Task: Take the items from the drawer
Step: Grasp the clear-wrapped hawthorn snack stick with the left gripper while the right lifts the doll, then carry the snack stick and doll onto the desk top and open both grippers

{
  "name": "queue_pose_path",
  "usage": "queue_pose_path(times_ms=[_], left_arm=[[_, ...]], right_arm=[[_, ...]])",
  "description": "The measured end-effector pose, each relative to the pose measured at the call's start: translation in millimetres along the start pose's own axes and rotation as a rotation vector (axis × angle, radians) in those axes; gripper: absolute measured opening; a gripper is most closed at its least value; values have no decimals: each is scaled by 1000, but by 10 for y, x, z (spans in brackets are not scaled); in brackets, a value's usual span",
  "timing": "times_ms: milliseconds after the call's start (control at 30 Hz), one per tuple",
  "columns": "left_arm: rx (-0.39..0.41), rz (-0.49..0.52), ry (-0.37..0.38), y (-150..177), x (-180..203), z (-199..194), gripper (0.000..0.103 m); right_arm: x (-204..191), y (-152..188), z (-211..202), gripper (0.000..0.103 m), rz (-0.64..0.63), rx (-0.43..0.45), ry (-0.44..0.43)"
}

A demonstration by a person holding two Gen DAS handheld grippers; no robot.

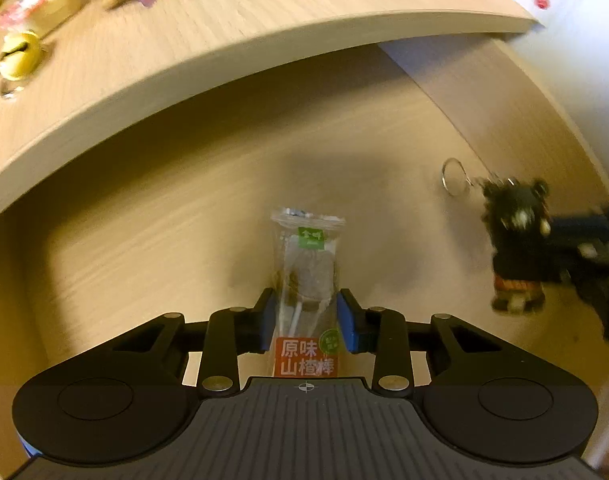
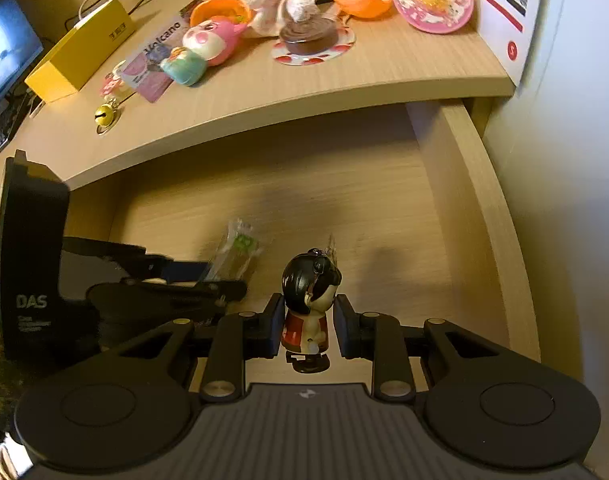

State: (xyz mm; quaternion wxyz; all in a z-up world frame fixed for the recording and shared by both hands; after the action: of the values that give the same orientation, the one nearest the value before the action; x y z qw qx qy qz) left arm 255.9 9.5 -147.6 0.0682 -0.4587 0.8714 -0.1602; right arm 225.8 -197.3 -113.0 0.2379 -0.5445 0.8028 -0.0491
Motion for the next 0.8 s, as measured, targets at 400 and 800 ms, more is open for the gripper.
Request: queue_pose_path(times_ms=[400, 800], left_arm=[[466, -168, -174, -198, -860, -1859, 36], [413, -337, -179, -365, -1659, -1122, 43]], right_arm=[[-287, -518, -897, 26, 2, 146, -69], [-762, -1183, -1247, 26, -119, 255, -60]])
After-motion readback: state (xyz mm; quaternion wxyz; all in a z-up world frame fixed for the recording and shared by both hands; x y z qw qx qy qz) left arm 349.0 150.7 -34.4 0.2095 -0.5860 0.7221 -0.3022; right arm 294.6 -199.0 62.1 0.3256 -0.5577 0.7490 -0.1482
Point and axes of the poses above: each gripper's, at about its wrist camera, not at the fingertips, and z roughly the way its jaws point, x to its right, y to its underside, the point moved 6 cm from there along z, roughly the way its jaws point, and after that the axes turned 11 degrees about z, right-handed, at the moved point
